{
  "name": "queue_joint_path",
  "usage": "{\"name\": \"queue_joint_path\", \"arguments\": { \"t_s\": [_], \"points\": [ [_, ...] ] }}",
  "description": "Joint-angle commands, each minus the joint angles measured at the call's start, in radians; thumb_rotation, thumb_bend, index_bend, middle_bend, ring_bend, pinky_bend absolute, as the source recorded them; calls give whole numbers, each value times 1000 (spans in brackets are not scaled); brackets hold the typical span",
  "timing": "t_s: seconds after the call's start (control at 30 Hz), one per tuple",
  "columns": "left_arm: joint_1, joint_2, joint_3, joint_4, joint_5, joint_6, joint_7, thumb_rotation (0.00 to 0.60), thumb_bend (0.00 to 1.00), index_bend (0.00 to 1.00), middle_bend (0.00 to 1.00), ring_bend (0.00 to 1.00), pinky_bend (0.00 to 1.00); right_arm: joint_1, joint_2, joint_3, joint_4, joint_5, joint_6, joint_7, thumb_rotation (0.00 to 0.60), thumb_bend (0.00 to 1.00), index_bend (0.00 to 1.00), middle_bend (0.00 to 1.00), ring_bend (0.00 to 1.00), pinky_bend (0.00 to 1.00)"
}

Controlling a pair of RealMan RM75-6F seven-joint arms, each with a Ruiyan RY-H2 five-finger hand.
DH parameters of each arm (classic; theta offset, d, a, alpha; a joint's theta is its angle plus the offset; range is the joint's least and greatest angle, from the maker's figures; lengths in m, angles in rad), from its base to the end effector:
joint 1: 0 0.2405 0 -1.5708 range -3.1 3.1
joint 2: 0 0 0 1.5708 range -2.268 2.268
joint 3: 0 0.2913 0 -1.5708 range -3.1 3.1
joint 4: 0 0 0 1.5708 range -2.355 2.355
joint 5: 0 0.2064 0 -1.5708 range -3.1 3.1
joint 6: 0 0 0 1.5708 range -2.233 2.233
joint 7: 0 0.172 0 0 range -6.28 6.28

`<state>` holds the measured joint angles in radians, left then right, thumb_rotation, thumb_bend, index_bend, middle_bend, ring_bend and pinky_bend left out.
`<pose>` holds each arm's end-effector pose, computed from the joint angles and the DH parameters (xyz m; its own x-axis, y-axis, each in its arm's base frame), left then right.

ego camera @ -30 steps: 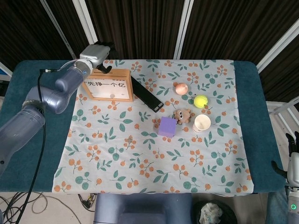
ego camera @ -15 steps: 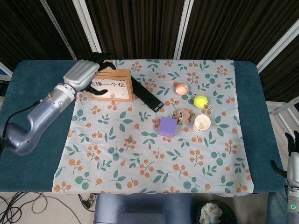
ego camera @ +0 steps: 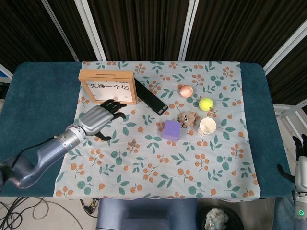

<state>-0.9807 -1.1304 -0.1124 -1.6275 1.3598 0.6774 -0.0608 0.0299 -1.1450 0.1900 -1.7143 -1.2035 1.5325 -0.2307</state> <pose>-0.1070 0.4169 0.0701 0.5950 0.3236 0.7357 0.7153 -0.6307 -0.3010 -0.3636 -0.2100 0.2046 0.4625 0.0863 0.8824 -0.8495 0.3281 0.4131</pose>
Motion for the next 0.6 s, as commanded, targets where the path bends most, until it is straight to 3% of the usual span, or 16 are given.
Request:
{"name": "queue_joint_path", "arguments": {
  "t_s": [0.03, 0.4, 0.6],
  "points": [
    [-65, -136, 11, 113, 34, -69, 42, 600, 130, 255, 17, 0, 0, 0, 1, 2, -2, 2, 0, 3, 600, 263, 134, 27, 0, 0],
    [-114, -383, 14, 344, 12, -94, 126, 600, 148, 285, 24, 0, 0, -3, 3, 4, -6, 14, 1, 3, 600, 264, 134, 27, 0, 0],
    [-109, -464, 13, 417, -22, -81, 162, 600, 151, 309, 27, 0, 0, -3, 3, 5, -7, 17, 0, 3, 600, 263, 134, 27, 0, 0]
  ]
}}
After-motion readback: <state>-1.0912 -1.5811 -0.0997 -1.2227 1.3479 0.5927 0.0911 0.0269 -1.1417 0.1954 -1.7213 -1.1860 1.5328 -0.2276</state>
